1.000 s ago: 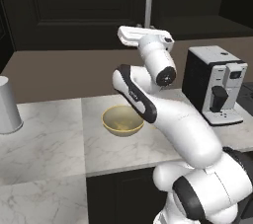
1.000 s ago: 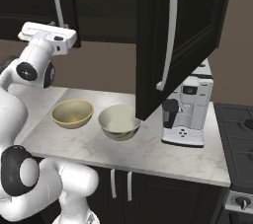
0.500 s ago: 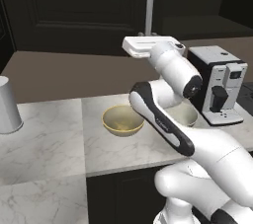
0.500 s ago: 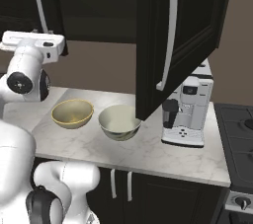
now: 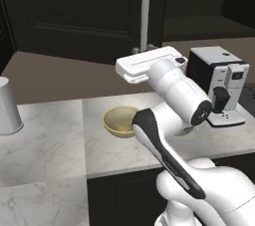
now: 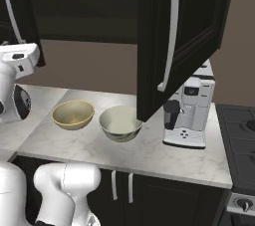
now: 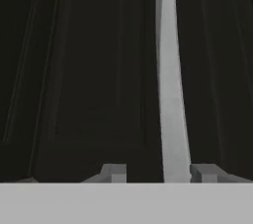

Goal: Open the cabinet. Pick the bowls from the counter and place them in the cabinet. Then close the cabinet.

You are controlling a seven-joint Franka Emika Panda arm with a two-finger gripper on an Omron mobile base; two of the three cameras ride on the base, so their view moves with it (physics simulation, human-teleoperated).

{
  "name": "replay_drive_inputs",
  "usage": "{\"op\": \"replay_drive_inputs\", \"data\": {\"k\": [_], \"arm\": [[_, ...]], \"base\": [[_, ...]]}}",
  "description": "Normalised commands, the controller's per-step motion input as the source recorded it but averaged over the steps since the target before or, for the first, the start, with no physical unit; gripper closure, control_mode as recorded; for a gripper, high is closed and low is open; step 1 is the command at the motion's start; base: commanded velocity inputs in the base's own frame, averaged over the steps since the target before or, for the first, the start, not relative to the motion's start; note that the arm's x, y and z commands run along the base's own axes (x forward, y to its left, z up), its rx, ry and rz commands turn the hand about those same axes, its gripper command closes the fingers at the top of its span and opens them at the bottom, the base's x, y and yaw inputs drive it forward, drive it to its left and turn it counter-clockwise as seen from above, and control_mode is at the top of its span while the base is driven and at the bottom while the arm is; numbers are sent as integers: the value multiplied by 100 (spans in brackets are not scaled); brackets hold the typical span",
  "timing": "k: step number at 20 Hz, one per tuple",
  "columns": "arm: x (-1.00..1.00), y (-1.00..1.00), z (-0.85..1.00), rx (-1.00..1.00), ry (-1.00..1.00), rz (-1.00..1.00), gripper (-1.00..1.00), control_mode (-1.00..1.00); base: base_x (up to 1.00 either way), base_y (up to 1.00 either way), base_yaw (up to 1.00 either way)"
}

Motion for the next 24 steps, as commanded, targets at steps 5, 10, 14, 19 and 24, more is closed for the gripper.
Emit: {"op": "replay_drive_inputs", "data": {"k": [5,10,14,19,24], "arm": [[-69,100,-33,-6,3,0,100,-100],[-34,100,-28,-7,13,0,100,-100],[-5,100,-36,-2,18,0,-100,-100],[-34,58,-16,4,11,-1,-100,-100],[-100,-88,5,28,-4,0,-100,-100]], "base": [[0,0,0],[0,0,0],[0,0,0],[0,0,0],[0,0,0]]}}
